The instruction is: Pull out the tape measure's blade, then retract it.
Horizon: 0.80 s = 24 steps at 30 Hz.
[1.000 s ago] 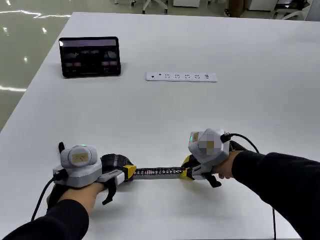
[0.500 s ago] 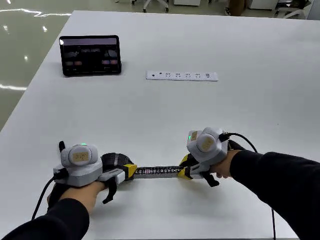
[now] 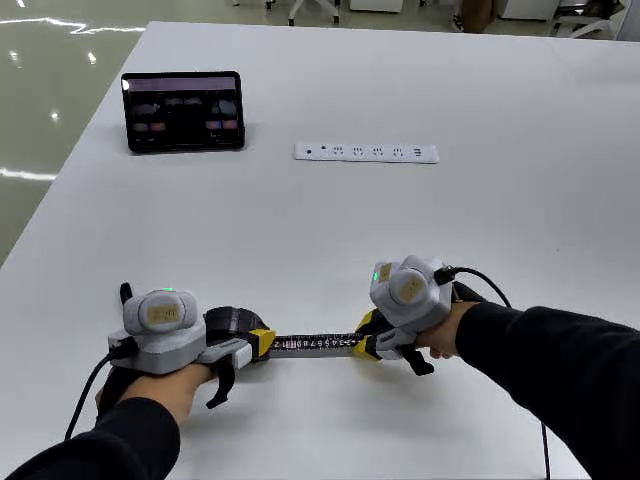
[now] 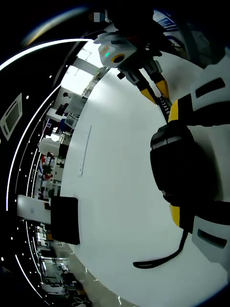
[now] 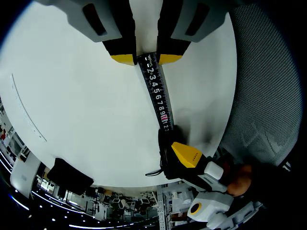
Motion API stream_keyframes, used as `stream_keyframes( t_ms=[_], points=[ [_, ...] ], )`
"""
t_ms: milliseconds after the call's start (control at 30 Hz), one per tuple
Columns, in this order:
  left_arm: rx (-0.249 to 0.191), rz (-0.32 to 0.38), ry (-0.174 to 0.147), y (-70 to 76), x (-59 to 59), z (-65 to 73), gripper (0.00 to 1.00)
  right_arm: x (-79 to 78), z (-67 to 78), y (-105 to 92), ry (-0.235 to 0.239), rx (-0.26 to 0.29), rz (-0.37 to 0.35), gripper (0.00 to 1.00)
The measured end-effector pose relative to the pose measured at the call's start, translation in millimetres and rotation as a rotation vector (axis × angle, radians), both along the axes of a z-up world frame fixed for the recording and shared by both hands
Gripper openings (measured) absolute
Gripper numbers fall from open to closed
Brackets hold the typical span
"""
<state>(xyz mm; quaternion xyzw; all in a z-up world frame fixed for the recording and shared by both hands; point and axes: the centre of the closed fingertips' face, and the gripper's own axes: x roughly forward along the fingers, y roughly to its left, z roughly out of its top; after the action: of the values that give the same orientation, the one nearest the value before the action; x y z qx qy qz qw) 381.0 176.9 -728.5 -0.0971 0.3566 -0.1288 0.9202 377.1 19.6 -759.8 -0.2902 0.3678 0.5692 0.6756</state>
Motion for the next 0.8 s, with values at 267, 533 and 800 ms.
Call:
stream_keyframes(
  t_ms=[267, 533, 800],
  points=[
    [-0.004, 0.000, 0.001, 0.7, 0.3, 0.1, 0.58, 0.2, 0.4, 3.7, -0.001, 0.006, 0.006, 0.12],
    [-0.007, -0.001, 0.002, 0.6, 0.2, -0.2, 0.58, -0.2, -0.2, 6.9, -0.008, 0.010, 0.015, 0.12],
    [-0.015, 0.002, 0.001, 0.2, 0.5, -0.3, 0.58, -1.1, 0.2, 8.6, -0.014, 0.016, 0.026, 0.12]
  ],
)
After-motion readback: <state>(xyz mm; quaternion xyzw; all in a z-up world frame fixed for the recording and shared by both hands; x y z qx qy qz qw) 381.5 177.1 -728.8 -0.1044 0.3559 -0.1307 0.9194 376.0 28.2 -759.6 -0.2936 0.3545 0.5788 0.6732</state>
